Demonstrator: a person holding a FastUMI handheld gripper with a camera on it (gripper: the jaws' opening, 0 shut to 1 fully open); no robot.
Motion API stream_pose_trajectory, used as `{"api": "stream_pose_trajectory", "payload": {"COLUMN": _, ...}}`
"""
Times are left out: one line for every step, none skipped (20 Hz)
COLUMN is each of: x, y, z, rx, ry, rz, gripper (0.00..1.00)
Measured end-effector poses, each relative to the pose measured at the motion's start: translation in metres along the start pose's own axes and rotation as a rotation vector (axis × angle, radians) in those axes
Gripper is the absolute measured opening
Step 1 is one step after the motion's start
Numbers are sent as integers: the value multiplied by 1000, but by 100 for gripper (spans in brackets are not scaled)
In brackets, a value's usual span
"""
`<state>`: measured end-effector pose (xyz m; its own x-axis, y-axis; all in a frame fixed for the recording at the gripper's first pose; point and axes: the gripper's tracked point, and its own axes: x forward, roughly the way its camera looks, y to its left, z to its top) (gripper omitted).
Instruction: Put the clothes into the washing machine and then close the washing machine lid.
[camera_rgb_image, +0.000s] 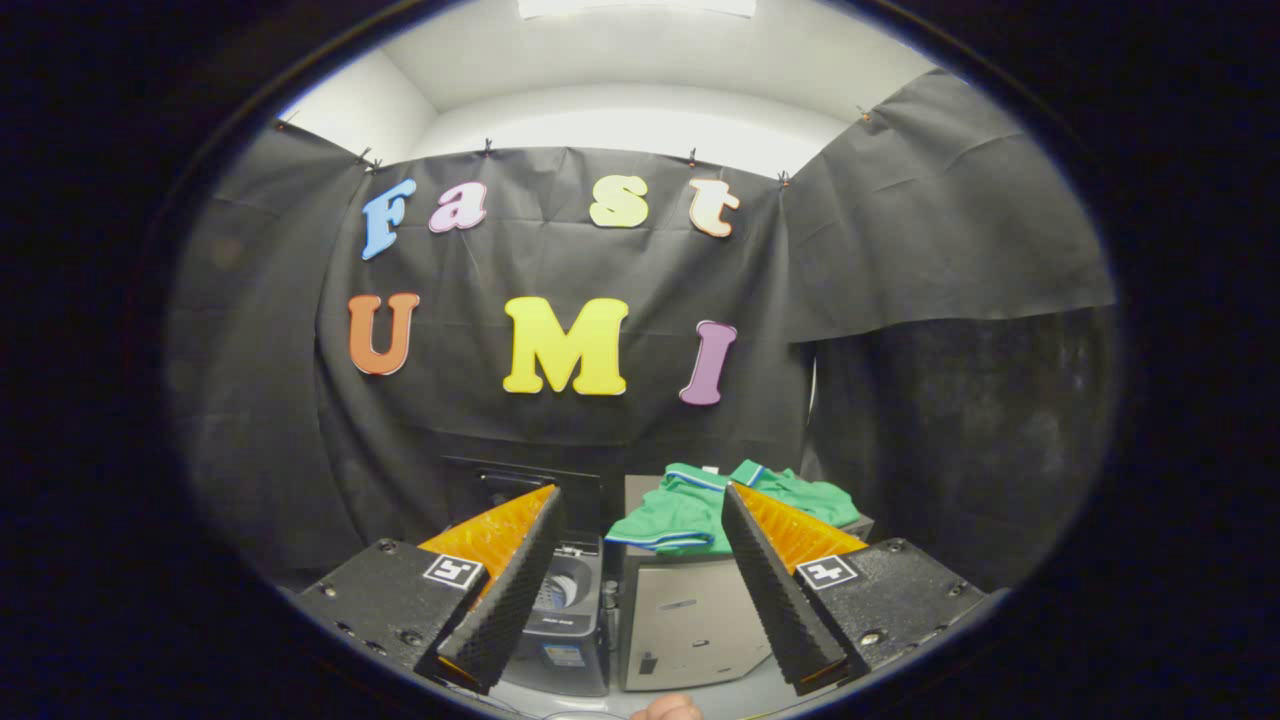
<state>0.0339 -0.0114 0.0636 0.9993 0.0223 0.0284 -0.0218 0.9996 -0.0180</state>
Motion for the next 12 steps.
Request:
{"api": "stream_pose_trajectory", "payload": {"x": 9, "y": -11, "z": 4, "rx": 4, "ry": -2, "rz": -11, "gripper": 99}}
{"api": "stream_pose_trajectory", "payload": {"x": 20, "y": -25, "z": 6, "rx": 7, "ry": 0, "rz": -29, "gripper": 99}}
{"api": "stream_pose_trajectory", "payload": {"x": 30, "y": -38, "z": 9, "rx": 6, "ry": -1, "rz": -41, "gripper": 99}}
{"api": "stream_pose_trajectory", "payload": {"x": 42, "y": -48, "z": 11, "rx": -1, "ry": -5, "rz": -47, "gripper": 99}}
{"api": "stream_pose_trajectory", "payload": {"x": 54, "y": -57, "z": 12, "rx": -13, "ry": -3, "rz": -49, "gripper": 99}}
{"api": "stream_pose_trajectory", "payload": {"x": 71, "y": -68, "z": 10, "rx": -20, "ry": 10, "rz": -50, "gripper": 99}}
{"api": "stream_pose_trajectory", "payload": {"x": 86, "y": -75, "z": 9, "rx": -17, "ry": 25, "rz": -45, "gripper": 99}}
{"api": "stream_pose_trajectory", "payload": {"x": 106, "y": -85, "z": 6, "rx": -7, "ry": 45, "rz": -44, "gripper": 99}}
{"api": "stream_pose_trajectory", "payload": {"x": 125, "y": -93, "z": 3, "rx": -2, "ry": 67, "rz": -36, "gripper": 99}}
{"api": "stream_pose_trajectory", "payload": {"x": 143, "y": -100, "z": -3, "rx": -6, "ry": 92, "rz": -30, "gripper": 99}}
{"api": "stream_pose_trajectory", "payload": {"x": 163, "y": -109, "z": -9, "rx": -23, "ry": 119, "rz": -32, "gripper": 99}}
{"api": "stream_pose_trajectory", "payload": {"x": 182, "y": -117, "z": -15, "rx": -45, "ry": 142, "rz": -32, "gripper": 99}}
